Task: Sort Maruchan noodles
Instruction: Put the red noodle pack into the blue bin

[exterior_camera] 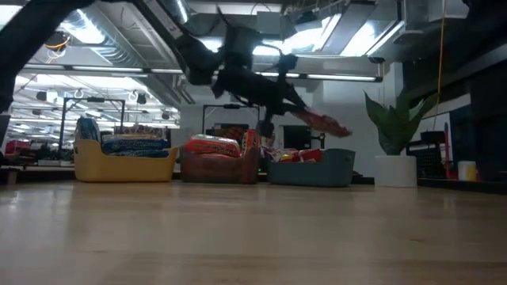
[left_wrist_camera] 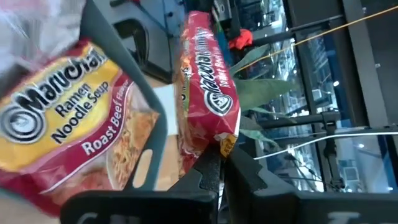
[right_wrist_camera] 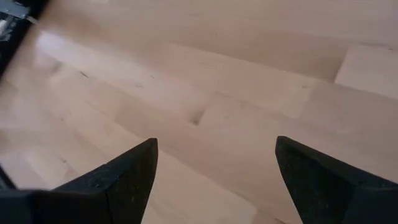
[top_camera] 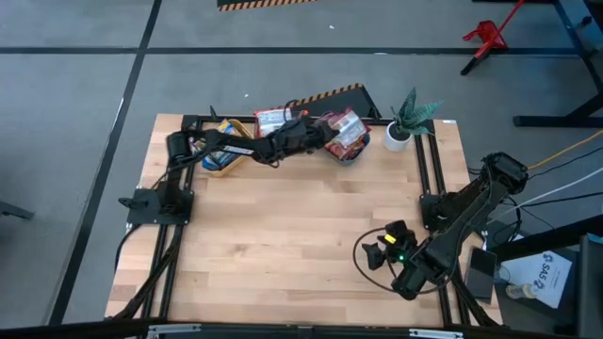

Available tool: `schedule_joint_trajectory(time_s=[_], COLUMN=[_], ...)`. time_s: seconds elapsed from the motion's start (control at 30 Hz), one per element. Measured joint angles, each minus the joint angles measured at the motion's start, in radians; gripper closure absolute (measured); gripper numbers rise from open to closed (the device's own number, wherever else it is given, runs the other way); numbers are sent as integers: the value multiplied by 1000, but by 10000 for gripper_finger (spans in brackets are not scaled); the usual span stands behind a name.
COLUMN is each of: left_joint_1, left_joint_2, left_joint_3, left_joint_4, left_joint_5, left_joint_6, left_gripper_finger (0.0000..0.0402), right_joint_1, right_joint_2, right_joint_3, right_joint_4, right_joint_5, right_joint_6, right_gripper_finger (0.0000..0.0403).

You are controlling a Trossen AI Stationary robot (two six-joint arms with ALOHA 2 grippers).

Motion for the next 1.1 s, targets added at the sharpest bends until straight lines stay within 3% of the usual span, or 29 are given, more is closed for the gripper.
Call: schedule_joint_trajectory(time_s=[0.17, 0.5, 0.8, 0.97, 1.1], left_joint_1=[-2, -13, 1, 10, 20], left_joint_2=[80, 81, 81, 81, 81], left_joint_3=[56, 25, 25, 25, 25], left_joint_4=[-5, -51, -123, -122, -122], left_joint_5=[19, -23, -39, 36, 173], left_joint_6=[-50, -122, -73, -59, -61], left_gripper_finger=[401, 400, 328, 289, 277], right_joint_1=[0, 0, 0, 0, 0], right_joint_2=[-4, -4, -4, -4, -5], right_joint_3=[0, 0, 0, 0, 0], right_joint_4=[-26, -34, -32, -29, -28], right_joint_5=[-12, -27, -27, -27, -6], right_joint_6=[0, 0, -1, -1, -2], right_gripper_finger=[91, 91, 91, 91, 91])
